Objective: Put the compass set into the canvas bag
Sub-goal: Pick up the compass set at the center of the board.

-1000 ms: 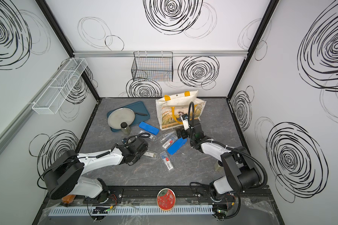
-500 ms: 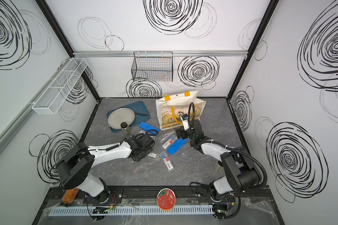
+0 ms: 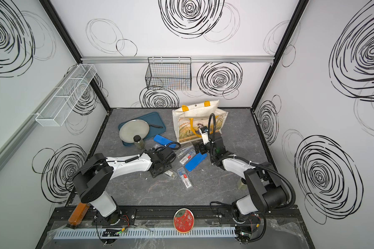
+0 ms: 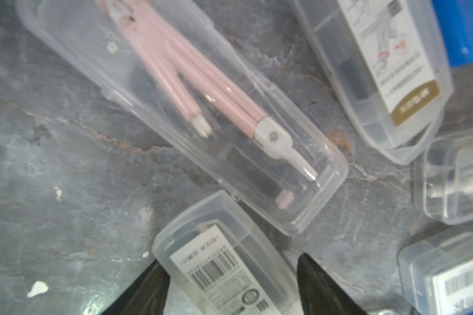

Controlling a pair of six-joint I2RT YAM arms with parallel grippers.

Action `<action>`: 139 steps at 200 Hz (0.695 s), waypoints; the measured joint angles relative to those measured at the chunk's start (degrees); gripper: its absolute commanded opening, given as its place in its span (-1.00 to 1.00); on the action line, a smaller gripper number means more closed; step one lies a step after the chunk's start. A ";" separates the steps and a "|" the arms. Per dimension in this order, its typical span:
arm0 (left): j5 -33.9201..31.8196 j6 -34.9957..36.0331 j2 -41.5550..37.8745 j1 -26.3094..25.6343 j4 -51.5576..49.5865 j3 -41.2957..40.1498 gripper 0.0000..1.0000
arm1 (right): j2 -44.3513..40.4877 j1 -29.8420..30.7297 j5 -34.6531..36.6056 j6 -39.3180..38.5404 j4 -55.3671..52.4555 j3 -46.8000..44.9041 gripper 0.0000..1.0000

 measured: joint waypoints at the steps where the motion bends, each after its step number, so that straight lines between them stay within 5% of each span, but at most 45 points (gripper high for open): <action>1: -0.02 0.20 0.09 0.00 0.00 0.11 0.49 | 0.00 0.02 -0.02 0.02 0.02 0.00 1.00; 139: -5.09 5.35 -0.50 -1.18 2.95 -1.86 0.09 | 0.00 1.22 -3.19 1.51 -0.90 0.42 1.00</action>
